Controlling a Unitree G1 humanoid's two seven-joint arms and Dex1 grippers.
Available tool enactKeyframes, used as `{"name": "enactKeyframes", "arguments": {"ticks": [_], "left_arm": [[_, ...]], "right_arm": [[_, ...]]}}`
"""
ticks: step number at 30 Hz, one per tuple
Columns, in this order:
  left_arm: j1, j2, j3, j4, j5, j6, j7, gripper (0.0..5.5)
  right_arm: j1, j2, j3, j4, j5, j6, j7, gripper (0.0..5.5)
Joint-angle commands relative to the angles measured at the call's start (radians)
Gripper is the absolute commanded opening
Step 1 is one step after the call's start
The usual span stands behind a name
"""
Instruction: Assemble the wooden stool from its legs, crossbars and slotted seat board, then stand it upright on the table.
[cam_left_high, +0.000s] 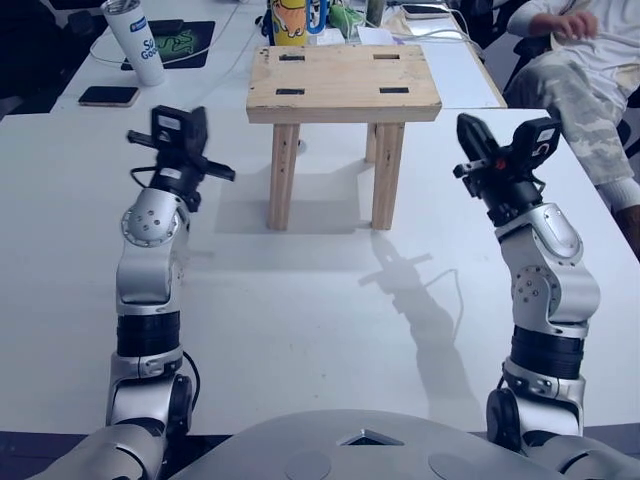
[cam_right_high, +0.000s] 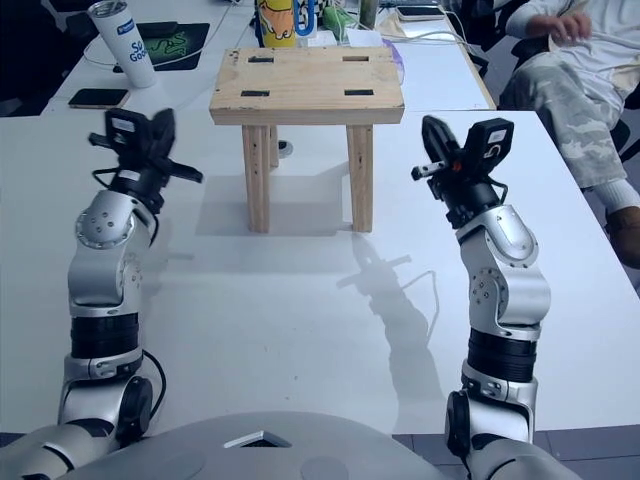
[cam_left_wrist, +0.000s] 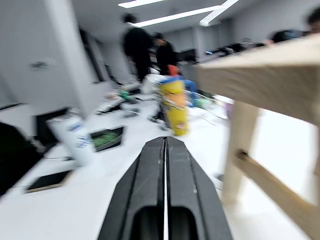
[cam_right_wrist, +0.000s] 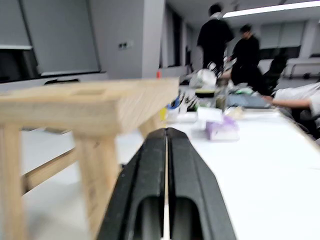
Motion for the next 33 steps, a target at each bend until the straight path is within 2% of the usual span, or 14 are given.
{"name": "enactKeyframes", "arguments": {"ticks": [1,4,8,12,24,33], "left_arm": [[0.128,-0.087,-0.054,0.067,0.024,-0.107,0.043,0.00],[0.233,-0.144,-0.101,0.135,0.024,-0.207,0.040,0.00],[0.276,-0.160,-0.103,0.227,0.004,-0.303,0.015,0.00],[0.293,-0.172,-0.094,0.267,-0.014,-0.345,0.012,0.00],[0.241,-0.172,-0.097,0.328,-0.016,-0.393,-0.005,0.00],[0.181,-0.174,-0.102,0.386,0.002,-0.426,0.013,0.00]], "right_arm": [[0.115,0.043,0.067,0.103,-0.117,-0.146,-0.019,0.02],[0.206,0.082,0.131,0.221,-0.222,-0.320,-0.033,0.02],[0.294,0.100,0.165,0.319,-0.327,-0.507,-0.071,0.02],[0.306,0.103,0.172,0.395,-0.368,-0.599,-0.092,0.02],[0.219,0.154,0.163,0.504,-0.399,-0.691,-0.187,0.02],[0.123,0.149,0.139,0.586,-0.372,-0.702,-0.194,0.02]]}}
